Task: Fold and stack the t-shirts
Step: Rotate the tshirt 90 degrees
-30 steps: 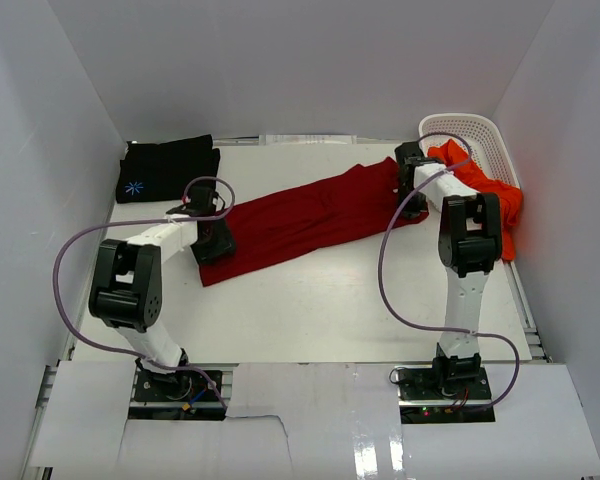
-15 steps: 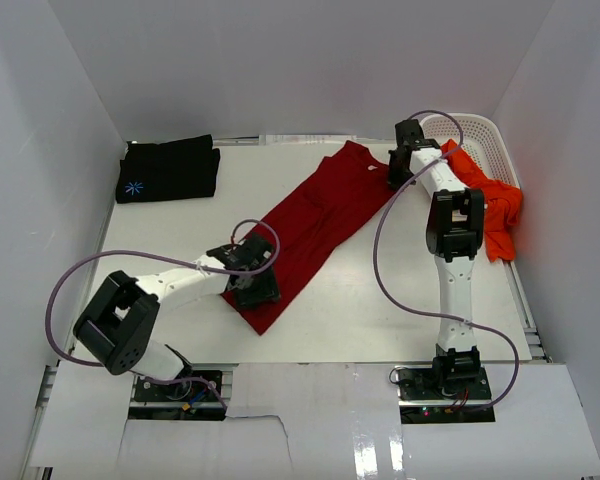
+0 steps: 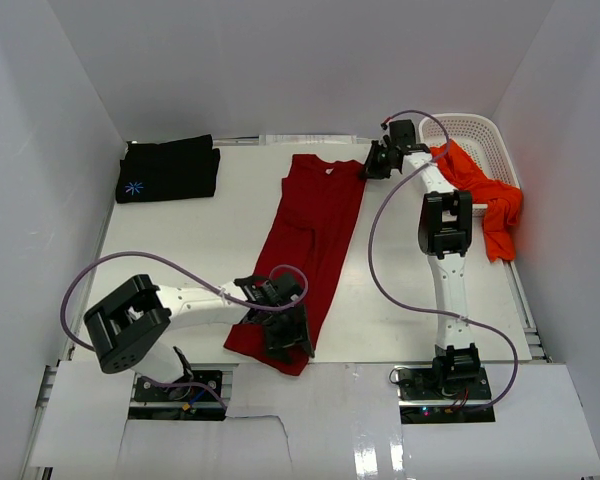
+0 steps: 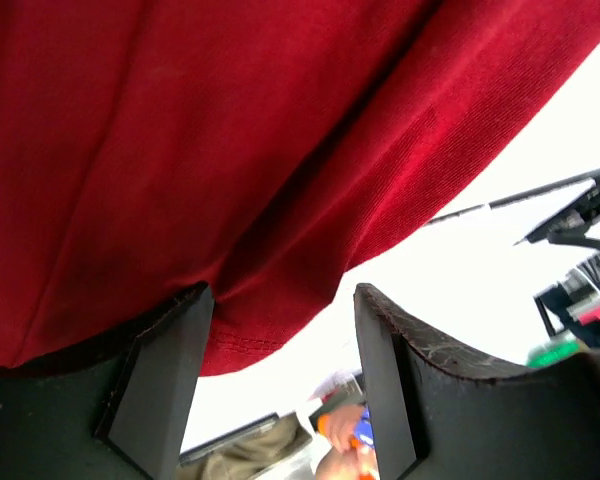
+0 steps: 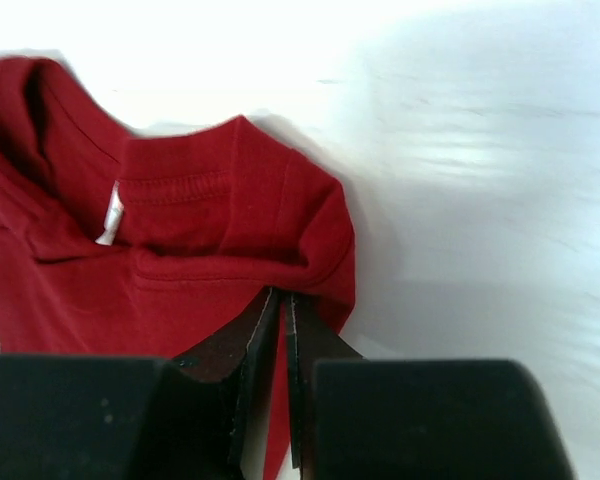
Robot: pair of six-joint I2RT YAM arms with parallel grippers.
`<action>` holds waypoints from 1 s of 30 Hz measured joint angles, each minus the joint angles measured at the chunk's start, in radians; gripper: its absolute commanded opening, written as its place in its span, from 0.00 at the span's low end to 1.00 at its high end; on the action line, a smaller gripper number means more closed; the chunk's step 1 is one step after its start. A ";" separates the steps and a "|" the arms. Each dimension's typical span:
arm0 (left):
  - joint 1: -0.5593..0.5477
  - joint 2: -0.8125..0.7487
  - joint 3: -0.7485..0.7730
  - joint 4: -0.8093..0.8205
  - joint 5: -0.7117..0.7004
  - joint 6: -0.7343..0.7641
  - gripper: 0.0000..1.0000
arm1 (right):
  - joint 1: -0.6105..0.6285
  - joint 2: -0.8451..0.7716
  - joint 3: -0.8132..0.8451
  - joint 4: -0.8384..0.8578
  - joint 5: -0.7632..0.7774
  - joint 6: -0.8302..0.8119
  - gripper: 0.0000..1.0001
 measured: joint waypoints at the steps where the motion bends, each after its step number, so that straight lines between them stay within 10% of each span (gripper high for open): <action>1: 0.000 0.007 0.000 0.006 0.019 -0.003 0.72 | 0.002 0.007 0.003 0.018 -0.022 0.014 0.13; 23: -0.097 0.196 0.320 -0.121 0.220 0.057 0.78 | 0.003 0.083 0.006 0.387 -0.312 0.274 0.10; 30: -0.071 0.195 0.442 -0.119 0.294 0.074 0.78 | 0.003 -0.018 -0.082 0.398 -0.364 0.260 0.23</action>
